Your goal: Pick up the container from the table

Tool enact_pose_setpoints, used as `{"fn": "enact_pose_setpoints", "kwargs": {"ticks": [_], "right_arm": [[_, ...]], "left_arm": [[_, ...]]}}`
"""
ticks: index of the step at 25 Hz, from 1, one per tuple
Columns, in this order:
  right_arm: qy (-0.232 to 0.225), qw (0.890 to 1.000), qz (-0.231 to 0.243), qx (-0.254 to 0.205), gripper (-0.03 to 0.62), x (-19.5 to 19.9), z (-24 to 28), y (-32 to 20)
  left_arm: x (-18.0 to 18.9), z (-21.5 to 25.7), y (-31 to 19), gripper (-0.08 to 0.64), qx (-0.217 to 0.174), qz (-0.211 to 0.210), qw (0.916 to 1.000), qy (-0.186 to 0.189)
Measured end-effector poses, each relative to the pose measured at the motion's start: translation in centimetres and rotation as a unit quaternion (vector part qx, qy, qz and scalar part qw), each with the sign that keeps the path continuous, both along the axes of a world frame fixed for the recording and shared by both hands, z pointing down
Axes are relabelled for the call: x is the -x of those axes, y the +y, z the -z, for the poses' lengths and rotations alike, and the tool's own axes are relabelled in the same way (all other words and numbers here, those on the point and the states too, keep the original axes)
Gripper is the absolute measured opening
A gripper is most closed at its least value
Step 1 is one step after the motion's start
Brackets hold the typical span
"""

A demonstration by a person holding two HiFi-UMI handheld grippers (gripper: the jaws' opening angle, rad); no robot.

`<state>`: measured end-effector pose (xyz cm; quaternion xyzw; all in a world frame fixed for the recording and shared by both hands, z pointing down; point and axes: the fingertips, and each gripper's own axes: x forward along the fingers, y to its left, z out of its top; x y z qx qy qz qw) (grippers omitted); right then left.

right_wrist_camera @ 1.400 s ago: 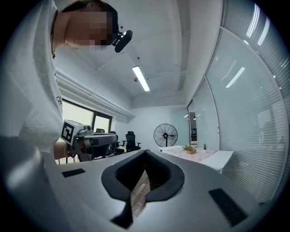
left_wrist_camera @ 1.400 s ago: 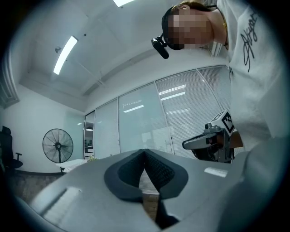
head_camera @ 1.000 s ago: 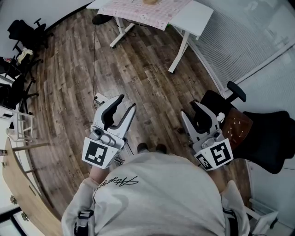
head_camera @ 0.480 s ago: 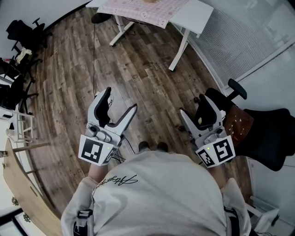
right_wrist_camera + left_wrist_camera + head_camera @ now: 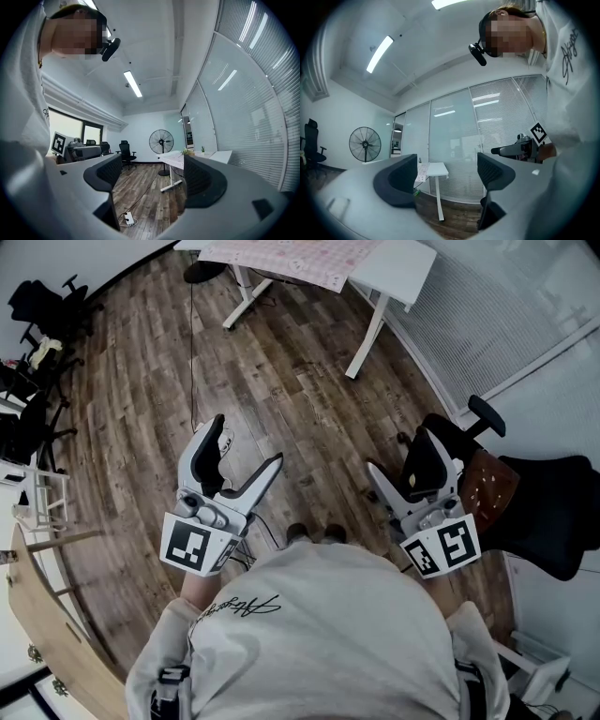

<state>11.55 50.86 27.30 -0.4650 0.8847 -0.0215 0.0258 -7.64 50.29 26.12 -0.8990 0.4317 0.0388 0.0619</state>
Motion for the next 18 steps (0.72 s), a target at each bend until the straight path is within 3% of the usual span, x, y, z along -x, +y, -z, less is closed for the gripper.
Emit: {"fn": "enact_pose_setpoints", "kwargs": {"ticks": [18], "right_arm": [[0.008,1.0,-0.012,0.008,0.419,5.5,-1.9,2.4]], "left_arm": [[5.0,-1.9,2.3,0.391,0.006,-0.016,0.9998,-0.008]]}}
